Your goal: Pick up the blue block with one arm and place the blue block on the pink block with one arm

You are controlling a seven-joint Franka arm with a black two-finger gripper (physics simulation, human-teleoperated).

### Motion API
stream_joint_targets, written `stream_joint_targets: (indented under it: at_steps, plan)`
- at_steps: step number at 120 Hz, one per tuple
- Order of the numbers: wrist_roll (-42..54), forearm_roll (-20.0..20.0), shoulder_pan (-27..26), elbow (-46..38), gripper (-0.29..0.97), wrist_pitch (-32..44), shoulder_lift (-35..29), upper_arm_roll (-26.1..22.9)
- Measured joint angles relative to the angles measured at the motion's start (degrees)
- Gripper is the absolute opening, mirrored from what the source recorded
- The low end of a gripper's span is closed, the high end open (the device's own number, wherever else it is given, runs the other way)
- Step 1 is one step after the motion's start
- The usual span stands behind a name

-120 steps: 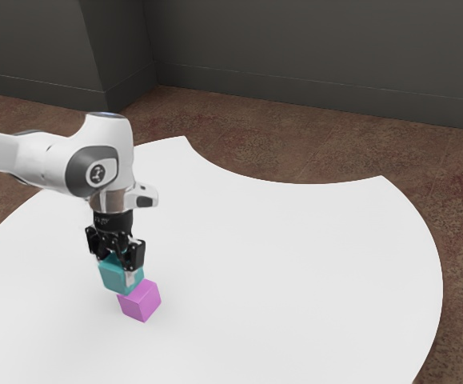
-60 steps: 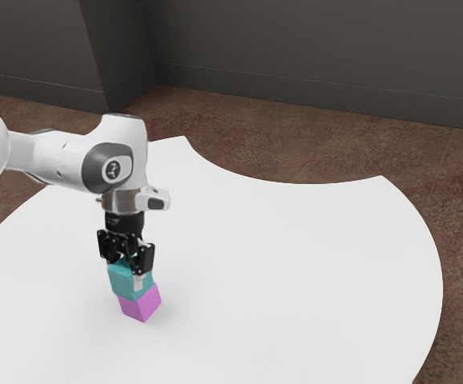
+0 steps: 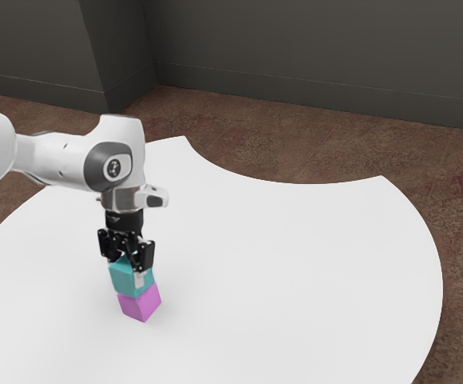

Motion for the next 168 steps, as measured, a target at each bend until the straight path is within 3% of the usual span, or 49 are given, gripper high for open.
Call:
stream_joint_targets:
  at_steps: [85,168]
  plan:
    - [1.54,-1.80,0.28,2.51,0.39,1.17,3.35,0.06]
    - [3.48,-1.71,-0.32,-0.61,0.39,1.26,0.67,1.57]
